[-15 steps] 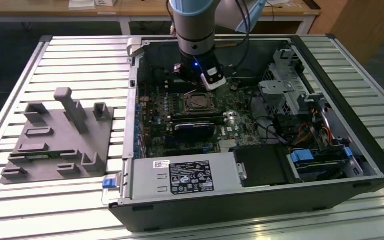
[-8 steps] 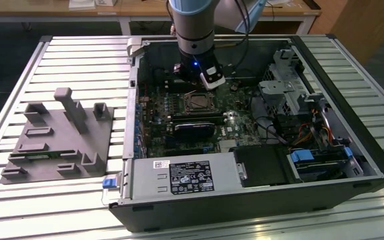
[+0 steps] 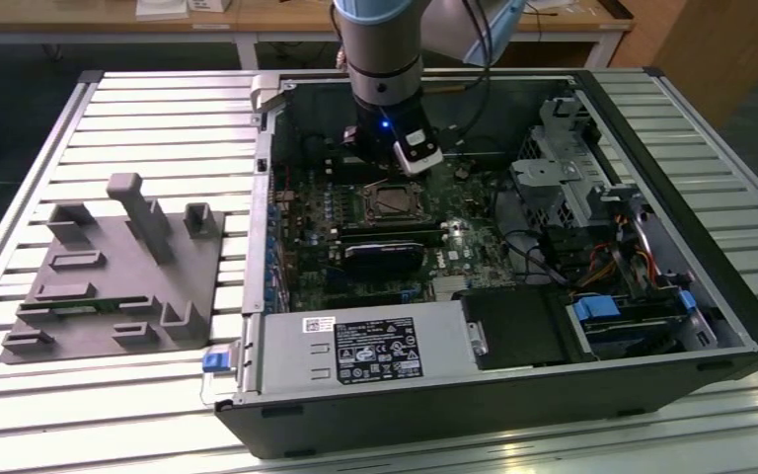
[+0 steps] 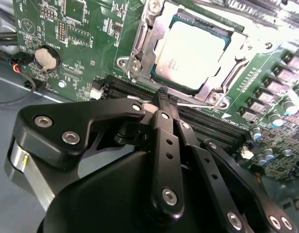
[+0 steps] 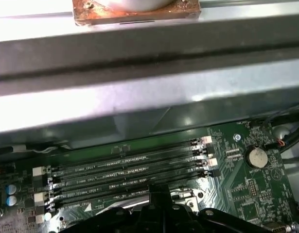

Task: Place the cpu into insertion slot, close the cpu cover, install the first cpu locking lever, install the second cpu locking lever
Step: 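Install the first cpu locking lever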

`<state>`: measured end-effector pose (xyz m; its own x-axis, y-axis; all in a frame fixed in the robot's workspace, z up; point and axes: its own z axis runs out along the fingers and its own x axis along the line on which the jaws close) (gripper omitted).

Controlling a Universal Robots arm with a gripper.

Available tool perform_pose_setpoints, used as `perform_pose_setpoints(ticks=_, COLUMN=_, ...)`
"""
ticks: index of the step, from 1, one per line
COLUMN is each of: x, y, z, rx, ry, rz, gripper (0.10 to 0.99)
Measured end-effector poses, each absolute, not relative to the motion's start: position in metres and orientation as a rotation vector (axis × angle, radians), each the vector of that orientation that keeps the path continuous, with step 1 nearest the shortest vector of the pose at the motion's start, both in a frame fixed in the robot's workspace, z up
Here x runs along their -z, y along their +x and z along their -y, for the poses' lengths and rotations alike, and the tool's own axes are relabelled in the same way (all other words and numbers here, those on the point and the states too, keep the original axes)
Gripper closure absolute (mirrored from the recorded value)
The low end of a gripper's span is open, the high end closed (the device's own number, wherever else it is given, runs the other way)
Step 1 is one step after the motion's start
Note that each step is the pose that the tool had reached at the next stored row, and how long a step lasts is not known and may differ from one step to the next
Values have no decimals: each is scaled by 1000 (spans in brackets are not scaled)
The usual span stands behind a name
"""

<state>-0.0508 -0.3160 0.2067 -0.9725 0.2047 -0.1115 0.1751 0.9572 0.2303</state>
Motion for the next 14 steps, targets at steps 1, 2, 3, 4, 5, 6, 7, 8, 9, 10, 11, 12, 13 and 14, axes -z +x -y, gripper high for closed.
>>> perform_pose_setpoints(ticks=1, x=-206, y=-51, z=314, rx=-331, ry=292, rz=-2974, gripper=980)
perform_pose_setpoints(ticks=2, x=-206, y=-51, z=313, rx=-329, ry=295, rz=-2974, gripper=980)
perform_pose_setpoints(ticks=3, x=-206, y=-51, z=311, rx=-328, ry=297, rz=-2973, gripper=980)
perform_pose_setpoints(ticks=4, x=-206, y=-51, z=309, rx=-327, ry=299, rz=-2973, gripper=980)
perform_pose_setpoints(ticks=5, x=-205, y=-51, z=308, rx=-326, ry=301, rz=-2973, gripper=980)
perform_pose_setpoints(ticks=6, x=-205, y=-51, z=307, rx=-325, ry=304, rz=-2972, gripper=980)
perform_pose_setpoints(ticks=7, x=-205, y=-51, z=307, rx=-323, ry=307, rz=-2972, gripper=980)
perform_pose_setpoints(ticks=8, x=-205, y=-51, z=307, rx=-322, ry=313, rz=-2971, gripper=980)
perform_pose_setpoints(ticks=9, x=-204, y=-51, z=307, rx=-321, ry=318, rz=-2970, gripper=980)
perform_pose_setpoints(ticks=10, x=-204, y=-51, z=307, rx=-320, ry=324, rz=-2969, gripper=980)
perform_pose_setpoints(ticks=11, x=-204, y=-51, z=307, rx=-319, ry=329, rz=-2968, gripper=980)
perform_pose_setpoints(ticks=12, x=-203, y=-51, z=307, rx=-319, ry=333, rz=-2967, gripper=980)
perform_pose_setpoints(ticks=13, x=-203, y=-51, z=307, rx=-318, ry=336, rz=-2967, gripper=980)
perform_pose_setpoints(ticks=14, x=-203, y=-51, z=307, rx=-318, ry=337, rz=-2967, gripper=980)
